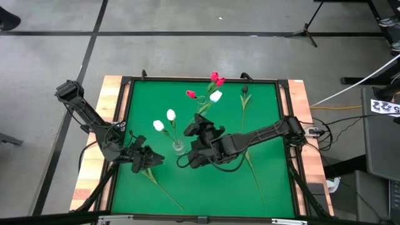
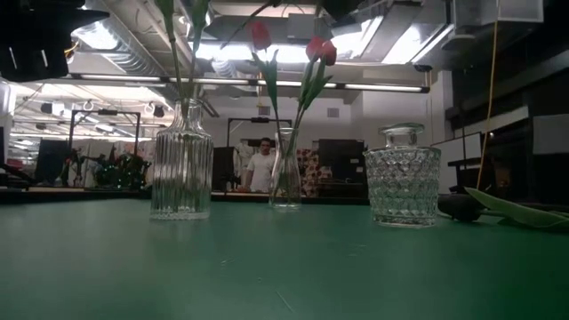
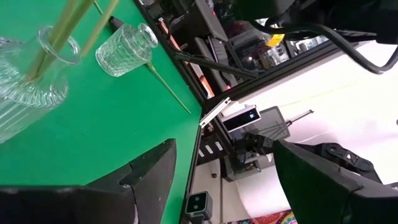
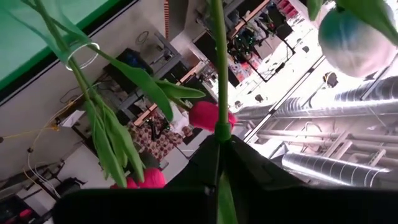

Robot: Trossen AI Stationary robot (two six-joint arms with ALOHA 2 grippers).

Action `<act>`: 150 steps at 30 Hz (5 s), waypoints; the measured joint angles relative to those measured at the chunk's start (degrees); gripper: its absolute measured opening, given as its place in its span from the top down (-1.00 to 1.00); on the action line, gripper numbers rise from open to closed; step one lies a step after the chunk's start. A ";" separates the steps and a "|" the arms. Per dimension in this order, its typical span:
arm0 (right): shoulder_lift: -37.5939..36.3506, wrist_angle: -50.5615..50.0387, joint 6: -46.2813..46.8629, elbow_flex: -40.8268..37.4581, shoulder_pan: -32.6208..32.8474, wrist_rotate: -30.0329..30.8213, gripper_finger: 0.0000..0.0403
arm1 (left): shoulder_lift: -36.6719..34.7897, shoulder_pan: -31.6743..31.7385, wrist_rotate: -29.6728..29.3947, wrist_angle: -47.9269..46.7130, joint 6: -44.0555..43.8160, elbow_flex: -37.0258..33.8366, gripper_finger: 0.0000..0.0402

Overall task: Sort flowers into vase by color
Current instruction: Put the white tulip into the bottom left transparent vase, then put the top black tulip into the bottom right transparent vase

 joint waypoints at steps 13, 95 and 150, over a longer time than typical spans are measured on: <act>2.20 3.98 -10.23 0.02 -0.94 -2.85 0.89 | 0.00 0.00 0.26 -0.03 1.14 0.00 -0.32; 7.02 15.84 -21.18 0.00 0.34 -17.61 -0.03 | -0.02 0.06 -0.09 -3.24 1.72 -0.07 -0.32; -4.65 -38.46 109.57 -4.62 1.33 -42.52 -0.40 | -0.02 5.08 -0.13 -4.34 -2.85 -0.04 -0.32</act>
